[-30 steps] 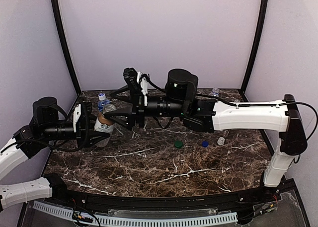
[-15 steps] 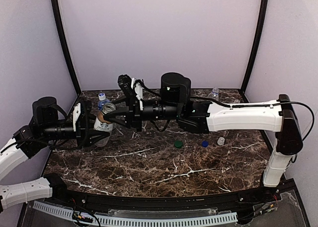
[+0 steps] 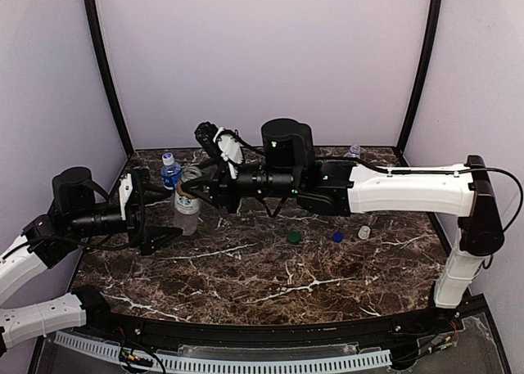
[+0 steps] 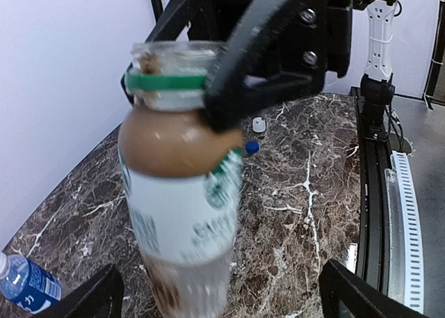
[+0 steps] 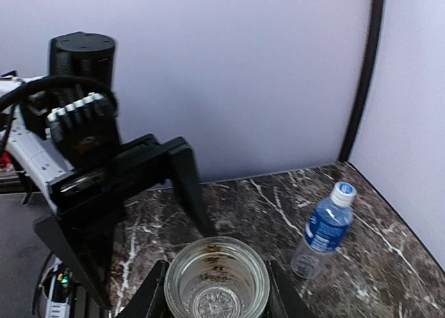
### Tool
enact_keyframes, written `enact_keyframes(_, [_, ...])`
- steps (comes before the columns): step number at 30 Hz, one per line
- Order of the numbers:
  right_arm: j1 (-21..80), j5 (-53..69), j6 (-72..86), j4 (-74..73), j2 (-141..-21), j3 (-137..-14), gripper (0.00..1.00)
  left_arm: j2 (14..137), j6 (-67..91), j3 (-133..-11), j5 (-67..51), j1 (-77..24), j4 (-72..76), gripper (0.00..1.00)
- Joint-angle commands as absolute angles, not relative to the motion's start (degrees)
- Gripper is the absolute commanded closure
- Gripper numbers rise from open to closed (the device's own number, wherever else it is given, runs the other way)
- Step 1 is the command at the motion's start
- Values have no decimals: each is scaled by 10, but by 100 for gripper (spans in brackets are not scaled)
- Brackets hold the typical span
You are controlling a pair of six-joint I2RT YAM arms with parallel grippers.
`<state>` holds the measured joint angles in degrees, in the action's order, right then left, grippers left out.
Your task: Unscrew the bottle caps
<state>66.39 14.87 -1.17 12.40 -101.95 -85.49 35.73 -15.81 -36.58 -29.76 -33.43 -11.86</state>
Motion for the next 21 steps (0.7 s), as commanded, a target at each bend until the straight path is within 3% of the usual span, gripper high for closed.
enact_keyframes(1, [638, -111, -2, 21, -975, -852, 100, 336, -103, -313, -234, -317, -85, 1])
enact_keyframes(5, [575, -204, 25, 2, -965, -804, 100, 311, -48, -257, -225, -280, -36, 1])
enact_keyframes(12, [496, -195, 40, 33, -990, -758, 100, 249, -3, -170, -235, -197, -11, 1])
enact_keyframes(21, [461, -178, 80, 87, -1003, -699, 100, 206, -3, -144, -247, -119, -3, 1])
